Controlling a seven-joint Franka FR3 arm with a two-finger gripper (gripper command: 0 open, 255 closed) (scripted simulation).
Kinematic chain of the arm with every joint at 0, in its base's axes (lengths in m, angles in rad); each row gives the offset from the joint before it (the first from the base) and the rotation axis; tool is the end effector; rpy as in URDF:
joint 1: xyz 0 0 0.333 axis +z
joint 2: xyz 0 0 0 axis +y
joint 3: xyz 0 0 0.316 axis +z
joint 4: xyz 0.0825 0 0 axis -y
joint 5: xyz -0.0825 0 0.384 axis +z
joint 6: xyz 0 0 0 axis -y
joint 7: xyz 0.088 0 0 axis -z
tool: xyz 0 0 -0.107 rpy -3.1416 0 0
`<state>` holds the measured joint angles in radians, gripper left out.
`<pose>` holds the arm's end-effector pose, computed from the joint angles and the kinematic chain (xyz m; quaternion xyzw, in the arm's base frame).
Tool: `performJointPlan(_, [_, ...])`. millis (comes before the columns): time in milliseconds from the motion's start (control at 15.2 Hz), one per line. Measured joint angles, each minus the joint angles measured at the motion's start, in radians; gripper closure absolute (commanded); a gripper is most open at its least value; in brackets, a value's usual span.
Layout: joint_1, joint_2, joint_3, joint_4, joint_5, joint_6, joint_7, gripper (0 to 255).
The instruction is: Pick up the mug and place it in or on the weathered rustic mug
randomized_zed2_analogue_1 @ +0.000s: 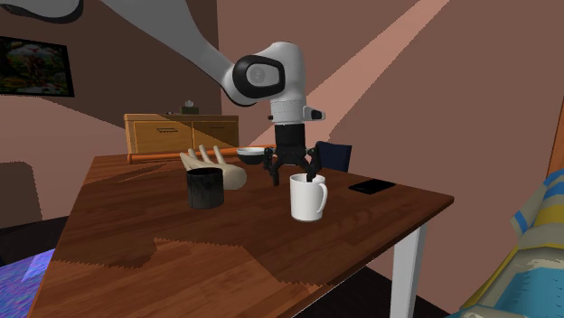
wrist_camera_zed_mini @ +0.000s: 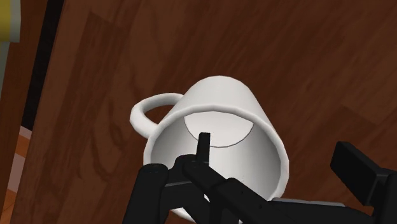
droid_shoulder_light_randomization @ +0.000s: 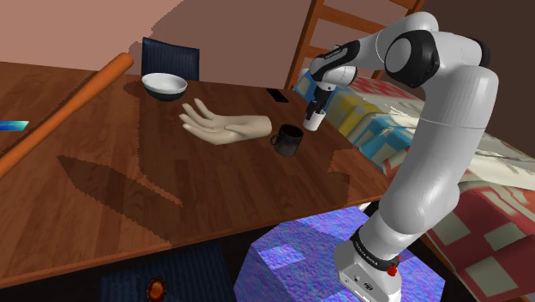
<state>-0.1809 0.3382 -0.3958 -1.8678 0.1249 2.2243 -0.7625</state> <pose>0.5388 -0.3276 0.3518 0.9973 0.0675 0.0103 0.0253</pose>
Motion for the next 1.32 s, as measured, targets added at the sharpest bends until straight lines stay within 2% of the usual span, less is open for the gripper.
performJointPlan(198, [0.0,0.0,0.0,0.0,0.0,0.0,0.0,0])
performJointPlan(264, [0.0,0.0,0.0,0.0,0.0,0.0,0.0,255])
performJointPlan(924, [0.0,0.0,0.0,0.0,0.0,0.0,0.0,255])
performJointPlan(1320, [0.005,-0.032,-0.007,0.026,-0.016,-0.055,0.009,255])
